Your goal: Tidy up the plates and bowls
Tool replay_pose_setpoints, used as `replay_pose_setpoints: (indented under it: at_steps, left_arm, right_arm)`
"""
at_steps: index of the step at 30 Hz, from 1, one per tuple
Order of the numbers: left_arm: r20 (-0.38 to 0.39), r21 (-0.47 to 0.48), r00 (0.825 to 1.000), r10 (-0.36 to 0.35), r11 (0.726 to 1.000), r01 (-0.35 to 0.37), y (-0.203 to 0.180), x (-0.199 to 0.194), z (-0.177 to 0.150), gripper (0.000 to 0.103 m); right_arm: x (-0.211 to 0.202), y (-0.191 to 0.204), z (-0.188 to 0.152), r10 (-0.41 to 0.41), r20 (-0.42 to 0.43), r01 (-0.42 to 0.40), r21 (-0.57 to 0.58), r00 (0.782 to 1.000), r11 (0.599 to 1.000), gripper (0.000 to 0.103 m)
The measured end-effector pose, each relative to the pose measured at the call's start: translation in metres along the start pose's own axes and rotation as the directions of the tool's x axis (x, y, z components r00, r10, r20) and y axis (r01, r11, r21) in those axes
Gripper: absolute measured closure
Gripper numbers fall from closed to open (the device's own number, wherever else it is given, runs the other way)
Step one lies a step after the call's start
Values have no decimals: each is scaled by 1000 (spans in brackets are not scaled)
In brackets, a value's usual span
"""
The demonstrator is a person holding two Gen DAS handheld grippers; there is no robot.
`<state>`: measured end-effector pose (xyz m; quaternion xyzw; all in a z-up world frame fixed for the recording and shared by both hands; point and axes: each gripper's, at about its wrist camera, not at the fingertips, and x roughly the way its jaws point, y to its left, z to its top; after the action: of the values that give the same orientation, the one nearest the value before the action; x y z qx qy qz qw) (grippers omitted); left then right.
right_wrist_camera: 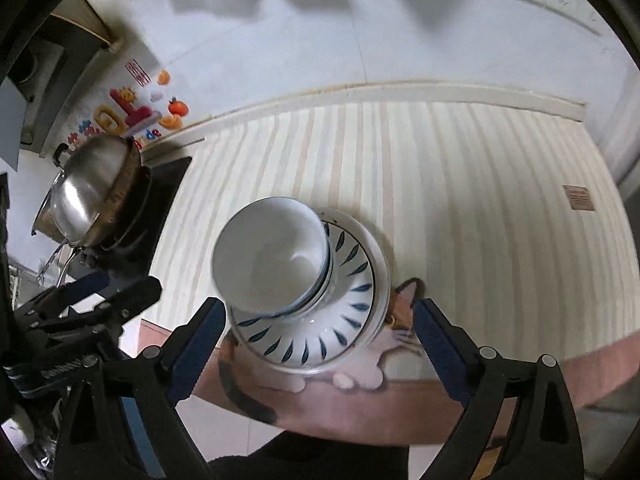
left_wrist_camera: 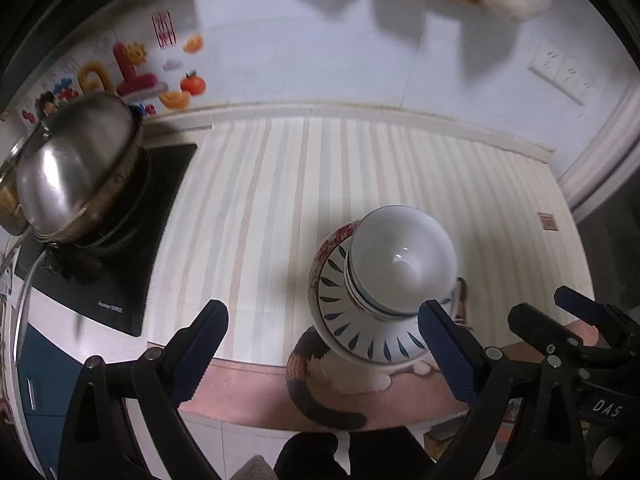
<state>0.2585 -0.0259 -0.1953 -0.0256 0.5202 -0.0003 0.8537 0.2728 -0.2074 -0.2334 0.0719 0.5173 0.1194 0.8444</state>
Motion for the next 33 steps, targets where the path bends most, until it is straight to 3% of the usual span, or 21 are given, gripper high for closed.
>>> replay_pose_setpoints:
  at_steps: [8, 18, 33]
  left_arm:
    - [128, 50, 992, -2, 999, -5, -5, -83, -35, 6]
    - [220, 30, 975, 10, 999, -17, -10, -160, -92, 6]
    - [310, -19, 948, 71, 997, -69, -17, -232, -163, 6]
  right_arm:
    - [-90, 31, -49, -55, 145, 56, -8, 988, 998, 4]
    - [-203, 57, -105, -72, 312, 91, -49, 947, 995, 3]
    - [-293, 61, -196, -60, 395, 104, -91, 917, 990, 3]
